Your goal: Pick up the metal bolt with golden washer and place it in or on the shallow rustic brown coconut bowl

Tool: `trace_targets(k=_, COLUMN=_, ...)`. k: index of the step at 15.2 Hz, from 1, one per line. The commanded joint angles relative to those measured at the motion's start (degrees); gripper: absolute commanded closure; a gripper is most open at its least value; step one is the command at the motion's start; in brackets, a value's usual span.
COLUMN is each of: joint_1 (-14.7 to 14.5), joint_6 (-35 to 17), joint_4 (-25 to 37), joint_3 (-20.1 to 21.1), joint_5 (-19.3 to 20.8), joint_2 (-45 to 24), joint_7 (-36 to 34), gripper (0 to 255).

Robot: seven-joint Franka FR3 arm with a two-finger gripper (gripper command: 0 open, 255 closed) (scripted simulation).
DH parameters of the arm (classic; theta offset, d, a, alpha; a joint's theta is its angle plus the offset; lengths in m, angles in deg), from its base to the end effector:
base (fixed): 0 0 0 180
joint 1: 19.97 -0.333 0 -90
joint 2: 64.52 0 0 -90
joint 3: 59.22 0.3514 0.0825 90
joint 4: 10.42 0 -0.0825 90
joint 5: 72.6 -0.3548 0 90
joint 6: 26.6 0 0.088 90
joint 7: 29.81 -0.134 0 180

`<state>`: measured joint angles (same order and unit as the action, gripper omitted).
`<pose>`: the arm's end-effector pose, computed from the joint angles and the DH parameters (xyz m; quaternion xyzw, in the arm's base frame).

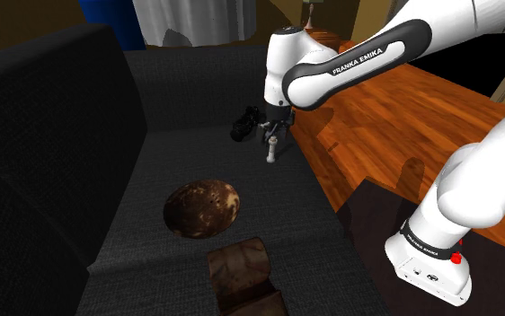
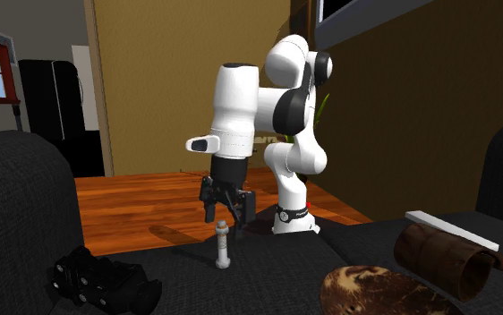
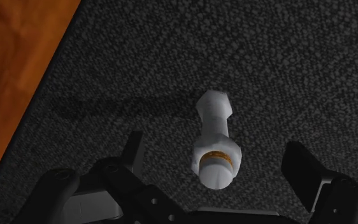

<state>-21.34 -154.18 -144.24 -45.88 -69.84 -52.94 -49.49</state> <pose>0.4400 0.1162 0.4467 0.9977 -0.0307 0.0542 0.0282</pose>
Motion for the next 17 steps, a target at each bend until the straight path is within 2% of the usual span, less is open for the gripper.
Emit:
trace_targets(k=1, joint_1=0.11, joint_6=-2.16, joint_4=-0.95, joint_3=0.11, joint_5=0.41, joint_2=-1.21, joint_7=-0.37, gripper=0)
trace_targets(k=9, joint_1=0.1, joint_6=-2.15, joint_4=-0.94, joint_3=0.1, joint_5=0.41, joint_2=-1.21, joint_7=-0.37, gripper=0)
trace_targets(k=10, joint_1=0.1, joint_6=-2.15, joint_4=-0.94, joint_3=0.1, joint_5=0.41, joint_2=-1.21, joint_7=-0.37, gripper=255)
trace_targets(k=17, joint_1=0.1, joint_6=-2.14, joint_4=-0.96, joint_3=0.11, joint_5=0.41, joint_2=-1.18, joint_7=-0.37, gripper=255)
